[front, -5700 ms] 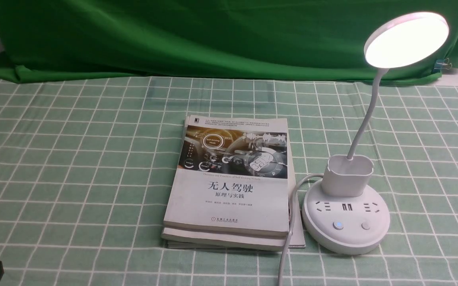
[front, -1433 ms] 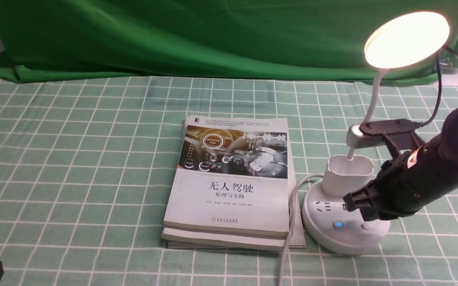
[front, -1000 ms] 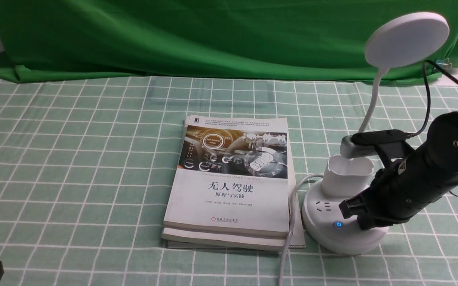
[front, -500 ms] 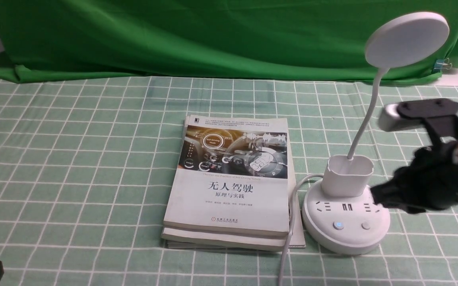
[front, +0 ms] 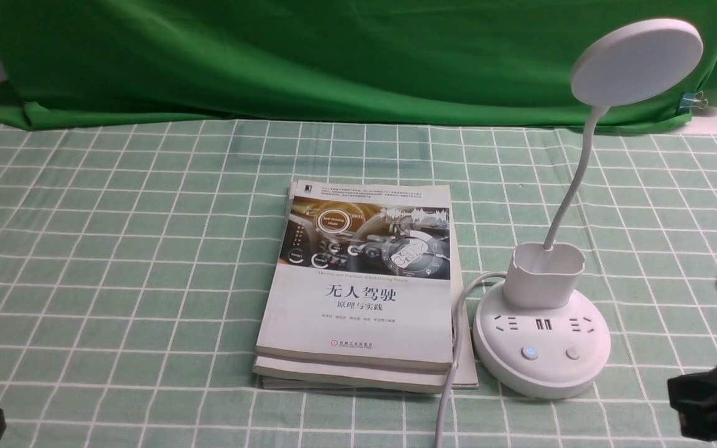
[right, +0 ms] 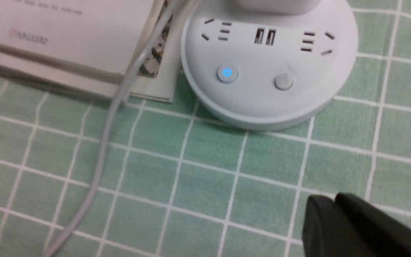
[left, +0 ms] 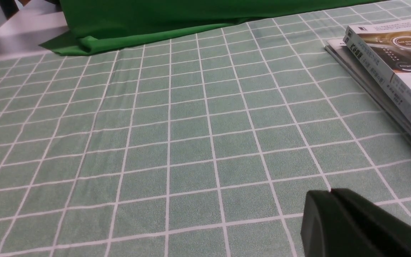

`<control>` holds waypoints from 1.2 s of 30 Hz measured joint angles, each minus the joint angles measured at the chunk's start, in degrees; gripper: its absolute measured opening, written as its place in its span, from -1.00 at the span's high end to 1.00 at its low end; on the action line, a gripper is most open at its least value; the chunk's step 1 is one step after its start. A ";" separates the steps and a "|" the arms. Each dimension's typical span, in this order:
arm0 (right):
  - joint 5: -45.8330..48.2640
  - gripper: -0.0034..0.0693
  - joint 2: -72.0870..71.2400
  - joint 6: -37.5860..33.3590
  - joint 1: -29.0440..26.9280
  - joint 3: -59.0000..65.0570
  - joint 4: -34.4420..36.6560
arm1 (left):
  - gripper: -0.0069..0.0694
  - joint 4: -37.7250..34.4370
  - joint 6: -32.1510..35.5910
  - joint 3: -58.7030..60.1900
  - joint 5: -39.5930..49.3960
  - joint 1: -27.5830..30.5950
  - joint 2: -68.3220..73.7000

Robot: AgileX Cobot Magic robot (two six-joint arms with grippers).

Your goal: Turn off the desk lamp on the blue coffee tablecloth by hand.

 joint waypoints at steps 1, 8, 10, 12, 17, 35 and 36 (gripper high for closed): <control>-0.11 0.78 -0.80 0.19 0.00 0.21 0.00 | 0.82 0.00 0.00 0.00 0.00 0.00 0.00; -0.63 0.75 -3.96 1.07 0.00 0.32 0.00 | 0.82 0.00 0.00 0.00 0.00 0.00 0.00; -0.70 0.74 -3.96 1.15 0.00 0.32 0.00 | 0.82 0.00 0.00 0.00 0.00 0.00 0.00; -1.17 0.73 -4.28 1.15 0.00 0.37 -0.47 | 0.82 0.00 0.00 0.00 0.00 0.00 0.00; -9.40 0.83 -11.00 -1.49 -2.37 5.20 -1.55 | 0.82 0.12 0.00 0.00 0.00 0.00 0.00; -25.84 0.82 -48.37 -7.38 -16.67 31.20 -2.83 | 0.82 0.18 0.00 0.00 0.00 0.00 0.00; -25.84 0.82 -48.59 -7.83 -16.72 31.20 -2.83 | 0.82 0.18 0.00 0.00 0.00 0.00 0.00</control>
